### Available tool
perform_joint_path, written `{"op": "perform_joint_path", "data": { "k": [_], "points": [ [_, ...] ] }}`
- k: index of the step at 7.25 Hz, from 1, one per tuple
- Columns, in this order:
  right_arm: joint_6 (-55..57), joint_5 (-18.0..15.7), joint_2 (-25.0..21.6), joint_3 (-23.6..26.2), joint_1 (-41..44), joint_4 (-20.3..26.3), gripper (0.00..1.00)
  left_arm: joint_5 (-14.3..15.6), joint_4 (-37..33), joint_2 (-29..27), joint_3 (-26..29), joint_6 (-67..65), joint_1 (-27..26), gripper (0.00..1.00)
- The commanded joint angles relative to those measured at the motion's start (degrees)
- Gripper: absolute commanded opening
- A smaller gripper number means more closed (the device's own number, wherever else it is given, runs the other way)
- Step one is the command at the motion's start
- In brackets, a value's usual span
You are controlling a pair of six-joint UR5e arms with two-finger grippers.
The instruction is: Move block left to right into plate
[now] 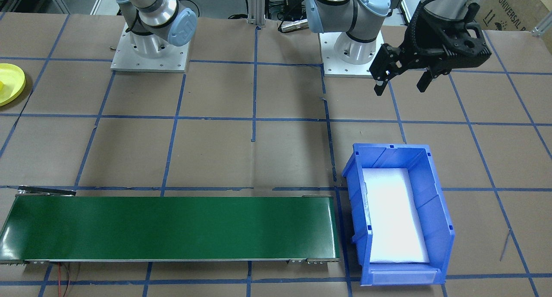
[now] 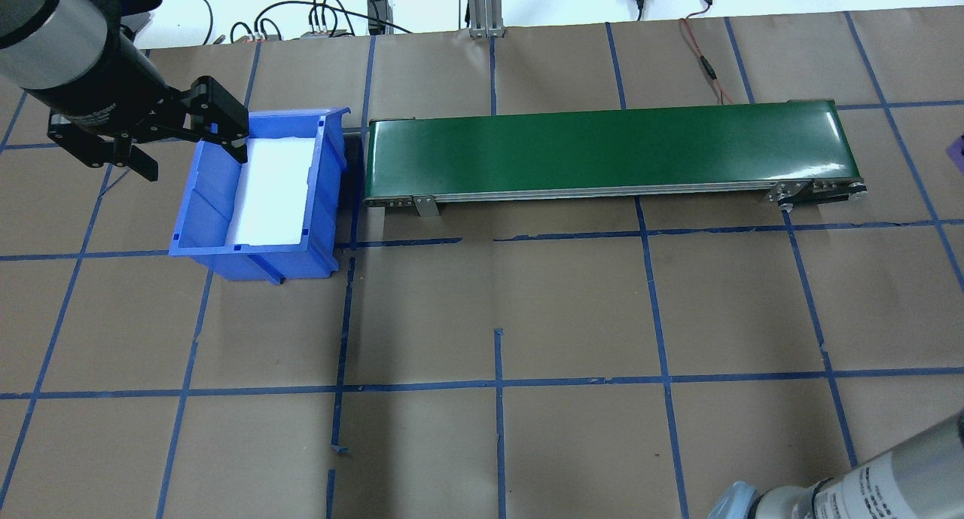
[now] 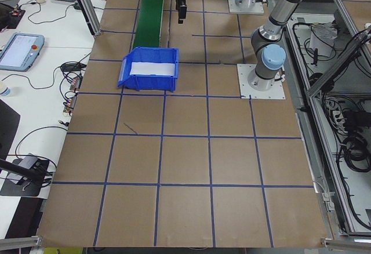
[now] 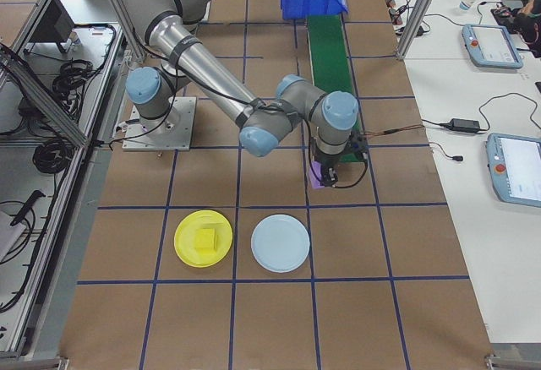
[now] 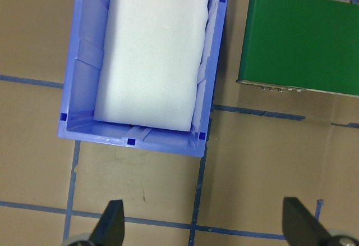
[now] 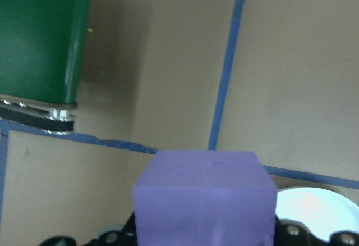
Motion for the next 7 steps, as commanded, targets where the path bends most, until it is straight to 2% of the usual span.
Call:
{"op": "perform_joint_path", "data": {
  "k": [1,3,4,6,7],
  "points": [
    [-11.8,0.7,3.5,2.3,-12.0,-1.5,0.43,1.1,-2.3,1.9,0.0,0.0,0.1,1.00],
    [-14.8,0.9,8.3,2.3,-15.4,-5.9,0.43,1.1,-3.3,2.5,-0.1,0.0,0.1,1.00],
    [-14.9,0.8,8.7,2.4,-16.1,-6.3,0.45,1.1,-3.3,2.5,0.0,0.0,0.0,1.00],
    [-13.5,0.8,8.6,2.6,-16.1,-6.2,0.91,1.1,-3.2,2.5,-0.3,0.0,0.0,1.00],
    [-12.6,0.8,8.3,2.6,-16.1,-6.2,0.94,1.1,-3.1,2.3,-0.6,0.1,-0.2,1.00]
  ]
}}
